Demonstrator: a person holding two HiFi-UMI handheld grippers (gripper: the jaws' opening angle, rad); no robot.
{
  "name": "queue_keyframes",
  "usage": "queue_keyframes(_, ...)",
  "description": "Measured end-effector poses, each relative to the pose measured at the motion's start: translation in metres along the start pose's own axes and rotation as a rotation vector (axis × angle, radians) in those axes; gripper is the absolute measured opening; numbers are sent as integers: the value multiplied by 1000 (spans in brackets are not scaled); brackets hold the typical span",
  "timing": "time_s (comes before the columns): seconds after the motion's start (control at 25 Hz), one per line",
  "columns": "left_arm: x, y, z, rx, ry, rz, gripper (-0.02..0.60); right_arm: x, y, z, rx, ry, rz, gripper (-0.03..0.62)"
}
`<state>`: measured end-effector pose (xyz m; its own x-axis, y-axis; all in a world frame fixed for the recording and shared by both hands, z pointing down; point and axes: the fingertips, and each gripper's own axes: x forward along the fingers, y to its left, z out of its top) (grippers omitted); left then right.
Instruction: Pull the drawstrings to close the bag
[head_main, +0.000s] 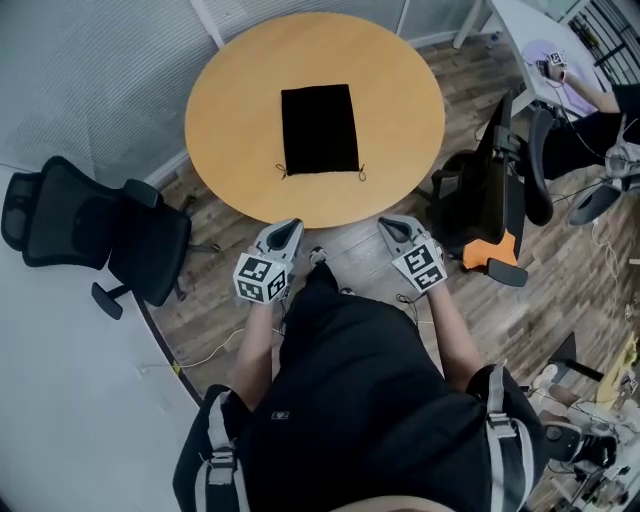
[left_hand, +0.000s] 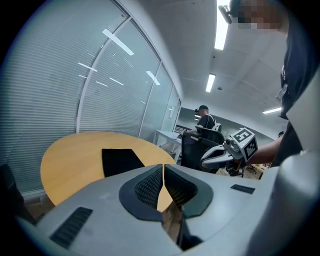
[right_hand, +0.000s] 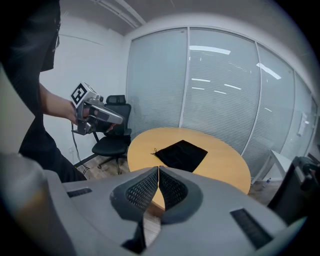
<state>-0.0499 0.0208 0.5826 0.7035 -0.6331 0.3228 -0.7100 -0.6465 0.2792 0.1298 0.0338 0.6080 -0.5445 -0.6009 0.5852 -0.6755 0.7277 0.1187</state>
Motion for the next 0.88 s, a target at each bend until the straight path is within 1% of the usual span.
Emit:
queue_keyframes(0.24, 18, 30, 8, 2, 18, -24, 21, 23, -16, 6, -7, 32, -16, 61)
queue_keyframes(0.52, 33, 69, 14, 5, 37, -47, 21, 51, -39, -2, 104, 63, -52, 61)
queue_keyframes(0.72, 40, 96, 6, 14, 69, -64, 21, 68, -50, -9, 126, 90, -93, 61)
queue_keyframes(0.88, 42, 109, 7, 16, 70, -78, 21, 74, -62, -14, 130, 117, -123, 61)
